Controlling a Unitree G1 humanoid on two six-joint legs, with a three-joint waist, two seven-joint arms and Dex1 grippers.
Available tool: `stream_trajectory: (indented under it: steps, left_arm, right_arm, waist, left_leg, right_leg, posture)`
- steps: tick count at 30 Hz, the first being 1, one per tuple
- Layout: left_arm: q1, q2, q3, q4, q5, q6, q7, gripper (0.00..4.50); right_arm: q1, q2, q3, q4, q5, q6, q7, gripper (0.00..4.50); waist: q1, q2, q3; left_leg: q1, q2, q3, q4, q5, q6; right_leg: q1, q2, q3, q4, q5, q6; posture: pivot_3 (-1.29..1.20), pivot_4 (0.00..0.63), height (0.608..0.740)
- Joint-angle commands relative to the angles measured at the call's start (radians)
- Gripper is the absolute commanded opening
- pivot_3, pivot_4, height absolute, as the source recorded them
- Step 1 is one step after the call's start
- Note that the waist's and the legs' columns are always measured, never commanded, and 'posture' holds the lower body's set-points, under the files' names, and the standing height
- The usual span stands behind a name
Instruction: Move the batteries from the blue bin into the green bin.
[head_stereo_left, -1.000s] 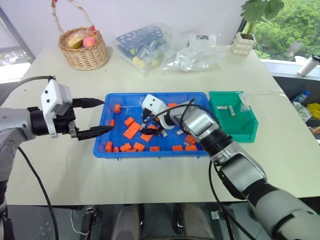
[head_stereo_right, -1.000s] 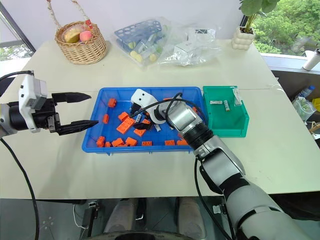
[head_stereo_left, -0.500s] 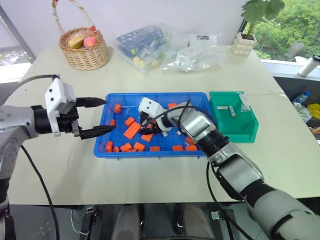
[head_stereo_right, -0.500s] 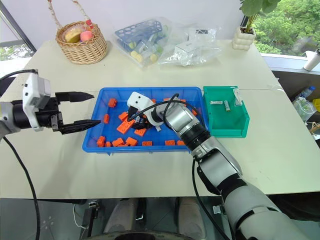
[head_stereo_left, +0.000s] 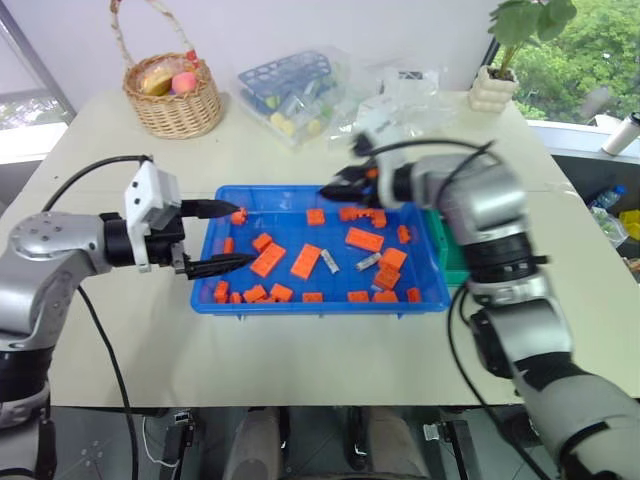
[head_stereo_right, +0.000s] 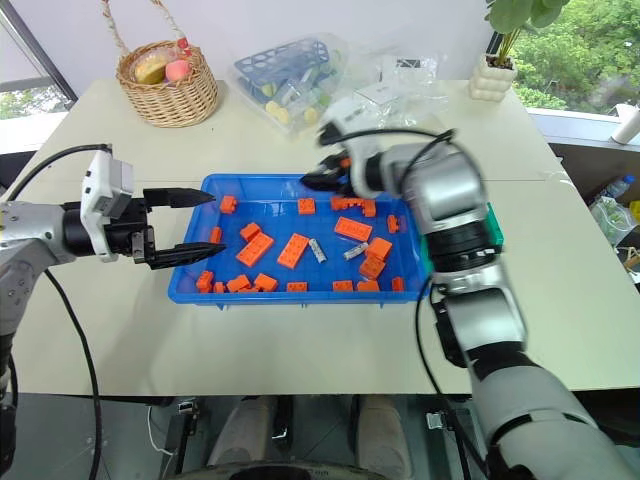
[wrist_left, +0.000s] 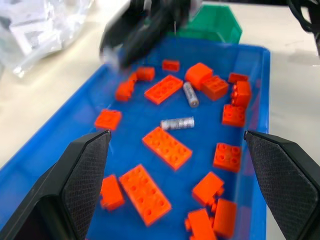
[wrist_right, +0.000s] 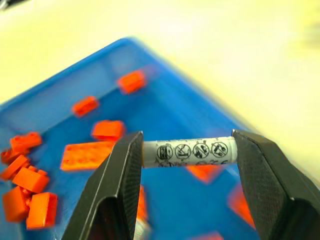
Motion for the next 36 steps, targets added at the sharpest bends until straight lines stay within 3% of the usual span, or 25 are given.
stream_trajectory:
  steps: [1, 5, 8, 13, 21, 28, 36]
  left_arm:
    - [-0.05, -0.015, -0.024, 0.015, 0.014, -0.027, -0.011, 4.5]
    - [-0.081, -0.035, -0.048, 0.047, 0.028, -0.043, -0.031, 4.5]
    - [-0.109, -0.053, -0.069, 0.075, 0.043, -0.059, -0.039, 4.5]
    - [-0.134, -0.071, -0.084, 0.089, 0.051, -0.071, -0.049, 4.5]
    - [-0.132, -0.077, -0.082, 0.082, 0.056, -0.071, -0.051, 4.5]
    - [-0.114, -0.056, -0.062, 0.06, 0.055, -0.061, -0.044, 4.5]
    - [-0.079, -0.025, -0.03, 0.008, 0.023, -0.02, -0.032, 4.5]
  right_arm:
    - [0.091, -0.171, -0.071, -0.112, 0.025, 0.06, 0.018, 2.16]
    - [0.193, -0.266, -0.126, -0.176, 0.055, 0.107, -0.009, 2.16]
    - [0.262, -0.275, -0.145, -0.211, 0.054, 0.116, -0.057, 2.16]
    - [0.279, -0.285, -0.13, -0.206, 0.028, 0.027, -0.114, 4.48]
    - [0.186, -0.248, -0.038, -0.287, 0.111, -0.047, -0.037, 4.48]
    - [0.204, -0.088, 0.276, -0.341, 0.084, -0.044, -0.046, 4.48]
    - [0.213, 0.007, 0.406, -0.213, 0.011, -0.127, -0.094, 4.48]
  waist:
    - [0.002, 0.0, 0.0]
    - [-0.014, 0.001, 0.001]
    - [-0.019, 0.001, 0.001]
    - [-0.01, 0.001, 0.001]
    - [-0.014, 0.001, 0.001]
    - [-0.007, 0.001, 0.001]
    - [-0.009, 0.0, 0.0]
  left_leg:
    - [0.0, 0.0, 0.0, 0.0, 0.0, 0.0]
    - [0.001, 0.0, 0.001, -0.001, 0.0, 0.0]
    - [0.002, 0.001, 0.001, -0.001, 0.0, 0.0]
    - [0.001, 0.001, 0.001, 0.0, 0.0, 0.0]
    - [0.001, 0.001, 0.001, 0.0, 0.0, 0.0]
    - [0.001, 0.002, 0.0, 0.0, 0.0, 0.0]
    - [0.0, 0.0, 0.0, 0.002, 0.0, 0.0]
  right_leg:
    - [0.0, 0.0, 0.0, 0.0, 0.0, 0.0]
    - [-0.001, 0.0, 0.0, 0.0, 0.0, 0.0]
    - [-0.001, 0.002, 0.001, 0.001, 0.0, 0.0]
    - [-0.001, 0.002, 0.001, 0.0, 0.0, 0.0]
    - [-0.001, 0.002, 0.001, 0.0, 0.0, 0.0]
    - [-0.001, 0.003, 0.001, 0.001, 0.0, 0.0]
    - [0.0, 0.001, 0.001, 0.0, 0.0, 0.0]
  posture:
    - [0.0, 0.15, 0.736]
    - [0.0, 0.15, 0.736]
    - [0.0, 0.15, 0.736]
    - [0.0, 0.15, 0.736]
    - [0.0, 0.15, 0.736]
    - [0.0, 0.15, 0.736]
    - [0.0, 0.15, 0.736]
